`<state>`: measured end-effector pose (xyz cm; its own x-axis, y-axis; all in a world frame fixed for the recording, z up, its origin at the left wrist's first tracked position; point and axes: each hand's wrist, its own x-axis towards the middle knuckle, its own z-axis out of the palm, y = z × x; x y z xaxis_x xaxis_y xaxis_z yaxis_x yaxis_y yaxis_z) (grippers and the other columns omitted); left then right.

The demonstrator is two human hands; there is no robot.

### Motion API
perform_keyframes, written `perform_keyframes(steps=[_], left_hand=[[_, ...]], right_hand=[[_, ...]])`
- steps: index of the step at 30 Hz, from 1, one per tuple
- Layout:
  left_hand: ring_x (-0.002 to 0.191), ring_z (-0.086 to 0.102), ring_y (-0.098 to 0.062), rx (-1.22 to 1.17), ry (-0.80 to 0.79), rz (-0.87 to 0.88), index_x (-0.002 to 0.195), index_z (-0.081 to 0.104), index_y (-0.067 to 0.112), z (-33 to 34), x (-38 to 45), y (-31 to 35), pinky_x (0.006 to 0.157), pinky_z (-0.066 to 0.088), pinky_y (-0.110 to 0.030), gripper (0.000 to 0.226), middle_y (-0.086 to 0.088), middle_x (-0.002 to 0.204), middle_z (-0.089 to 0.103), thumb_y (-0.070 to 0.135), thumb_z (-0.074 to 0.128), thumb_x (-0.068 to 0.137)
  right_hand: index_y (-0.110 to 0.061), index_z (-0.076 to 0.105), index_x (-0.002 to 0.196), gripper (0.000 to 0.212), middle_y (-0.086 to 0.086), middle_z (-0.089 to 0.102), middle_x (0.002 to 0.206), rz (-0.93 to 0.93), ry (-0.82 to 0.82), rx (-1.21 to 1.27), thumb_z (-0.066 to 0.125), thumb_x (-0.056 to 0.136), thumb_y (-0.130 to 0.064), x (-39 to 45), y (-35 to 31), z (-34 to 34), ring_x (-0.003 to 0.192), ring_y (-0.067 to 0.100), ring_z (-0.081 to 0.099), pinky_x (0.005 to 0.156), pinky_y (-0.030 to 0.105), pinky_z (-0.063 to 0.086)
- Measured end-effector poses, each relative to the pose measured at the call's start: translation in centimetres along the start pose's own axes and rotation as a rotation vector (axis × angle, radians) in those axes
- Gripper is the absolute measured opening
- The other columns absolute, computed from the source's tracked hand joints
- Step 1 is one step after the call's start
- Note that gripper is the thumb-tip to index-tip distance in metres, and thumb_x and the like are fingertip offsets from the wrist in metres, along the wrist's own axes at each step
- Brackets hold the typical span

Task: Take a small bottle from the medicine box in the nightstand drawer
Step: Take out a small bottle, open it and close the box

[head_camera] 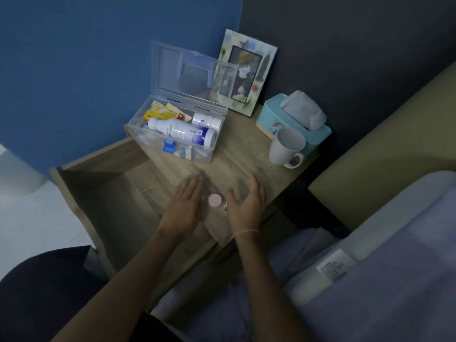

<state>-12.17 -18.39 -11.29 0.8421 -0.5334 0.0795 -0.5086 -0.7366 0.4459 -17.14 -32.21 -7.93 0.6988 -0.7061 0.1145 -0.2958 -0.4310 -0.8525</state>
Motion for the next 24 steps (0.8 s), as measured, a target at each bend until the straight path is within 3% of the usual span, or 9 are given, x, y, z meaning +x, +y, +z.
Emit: perform_keyframes(steps=[3,7,12,16,24], left_hand=[[0.150,0.004,-0.022,0.000,-0.074,-0.041,0.151,0.010,0.008,-0.3,1.8,-0.6,0.121,0.001,-0.032,0.053,-0.010,0.162,0.006,0.024,0.026,0.103],[0.150,0.005,-0.020,0.002,-0.131,-0.062,0.151,0.009,0.009,-0.5,3.3,-1.2,0.121,0.002,-0.033,0.054,-0.008,0.162,0.005,0.027,0.025,0.103],[0.150,0.004,-0.021,-0.013,-0.168,-0.082,0.151,0.009,0.011,-0.7,4.0,-2.2,0.123,0.005,-0.038,0.055,-0.008,0.162,0.006,0.033,0.025,0.102],[0.150,0.003,-0.022,-0.003,-0.181,-0.081,0.151,0.010,0.009,-0.8,4.0,-2.6,0.123,0.004,-0.037,0.055,-0.010,0.161,0.006,0.032,0.025,0.102],[0.150,-0.001,-0.020,0.026,-0.173,-0.065,0.151,0.005,0.010,-0.5,3.6,-2.9,0.123,0.002,-0.038,0.056,-0.009,0.162,0.001,0.030,0.025,0.103]], right_hand=[[-0.009,0.052,0.131,0.057,0.016,0.052,0.133,-0.041,0.110,0.013,0.069,0.077,-0.015,3.2,-1.4,-0.2,0.124,0.029,0.046,0.100,0.024,0.029],[-0.008,0.050,0.132,0.056,0.016,0.047,0.139,-0.048,0.218,-0.029,0.069,0.079,-0.015,7.5,-2.0,-1.2,0.131,0.029,0.040,0.110,0.042,0.035],[-0.018,0.036,0.140,0.076,0.009,0.030,0.150,0.014,0.271,-0.150,0.074,0.075,-0.020,11.4,-1.3,-2.2,0.139,0.027,0.027,0.114,0.042,0.029],[-0.019,0.021,0.146,0.092,0.009,0.021,0.154,0.148,0.244,-0.151,0.077,0.073,-0.025,13.4,0.2,-2.8,0.141,0.029,0.023,0.113,0.049,0.032],[-0.012,0.024,0.147,0.099,0.014,0.039,0.148,0.299,0.222,0.049,0.082,0.068,-0.027,14.6,2.9,-3.0,0.135,0.030,0.039,0.109,0.047,0.036]])
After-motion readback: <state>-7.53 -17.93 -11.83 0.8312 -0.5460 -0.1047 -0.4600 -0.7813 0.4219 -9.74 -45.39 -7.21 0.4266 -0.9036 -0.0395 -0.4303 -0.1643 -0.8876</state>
